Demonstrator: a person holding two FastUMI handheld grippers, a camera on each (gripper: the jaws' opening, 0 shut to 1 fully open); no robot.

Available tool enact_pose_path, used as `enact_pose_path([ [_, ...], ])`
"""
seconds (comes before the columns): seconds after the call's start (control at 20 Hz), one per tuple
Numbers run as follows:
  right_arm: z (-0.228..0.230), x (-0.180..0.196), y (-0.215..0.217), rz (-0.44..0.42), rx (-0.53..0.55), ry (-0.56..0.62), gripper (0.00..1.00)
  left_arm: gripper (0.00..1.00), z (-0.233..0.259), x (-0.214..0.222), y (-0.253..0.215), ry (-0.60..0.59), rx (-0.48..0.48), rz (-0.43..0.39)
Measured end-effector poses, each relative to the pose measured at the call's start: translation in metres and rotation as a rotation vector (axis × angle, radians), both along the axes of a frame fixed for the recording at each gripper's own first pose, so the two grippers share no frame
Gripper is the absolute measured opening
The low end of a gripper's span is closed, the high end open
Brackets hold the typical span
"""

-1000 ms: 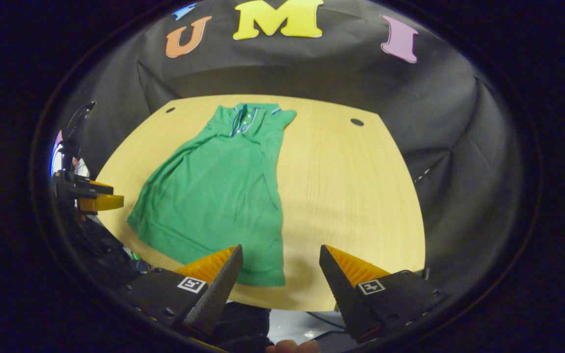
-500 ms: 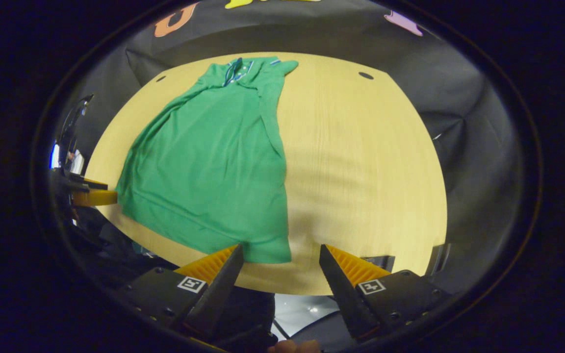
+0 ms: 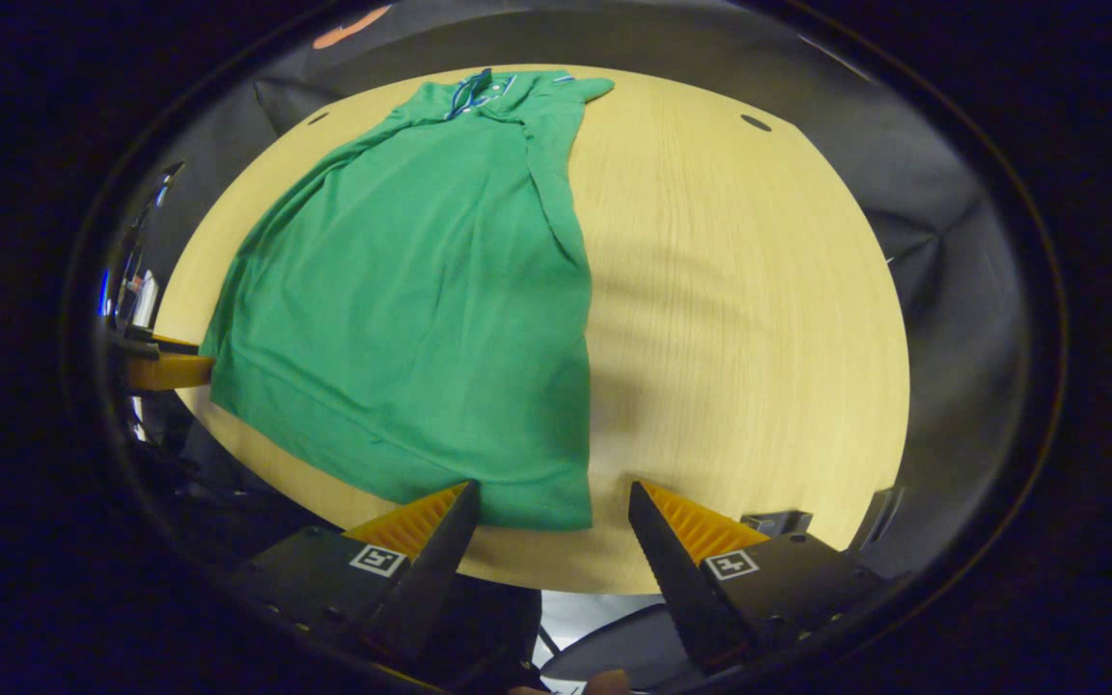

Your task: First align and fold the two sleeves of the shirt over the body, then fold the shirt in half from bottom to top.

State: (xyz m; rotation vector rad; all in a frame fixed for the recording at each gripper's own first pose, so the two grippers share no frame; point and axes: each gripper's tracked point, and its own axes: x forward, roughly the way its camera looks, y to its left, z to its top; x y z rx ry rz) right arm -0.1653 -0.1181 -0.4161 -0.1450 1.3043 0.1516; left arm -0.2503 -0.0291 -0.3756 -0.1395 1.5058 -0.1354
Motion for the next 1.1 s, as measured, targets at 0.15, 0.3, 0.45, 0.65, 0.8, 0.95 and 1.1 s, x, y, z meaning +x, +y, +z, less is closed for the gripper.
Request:
enact_pose_path([
  [0.15,-0.007,-0.004,0.001,-0.017,0.023,0.034,0.96,0.95,-0.001,0.002,0.003,-0.001,0.017,-0.001],
  [0.3,-0.007,-0.005,0.005,-0.003,0.036,0.047,0.87,0.85,-0.009,0.0,0.007,0.013,0.068,-0.007],
  [0.45,-0.008,-0.003,0.009,0.017,0.044,0.053,0.6,0.69,-0.009,-0.001,0.006,0.034,0.061,-0.017],
  [0.65,-0.008,-0.003,0.012,-0.02,0.079,0.086,0.19,0.35,-0.008,-0.004,0.005,0.063,-0.001,-0.01],
  [0.8,-0.004,-0.001,0.017,-0.041,0.118,0.097,0.01,0.08,-0.006,-0.002,0.004,0.072,-0.046,-0.01],
  [0.95,-0.007,-0.001,0.018,-0.044,0.124,0.112,0.01,0.04,-0.003,-0.001,0.005,0.078,-0.077,-0.012],
  [1.1,-0.002,0.002,0.019,-0.056,0.146,0.117,0.01,0.04,-0.001,0.003,0.005,0.071,-0.075,-0.028],
])
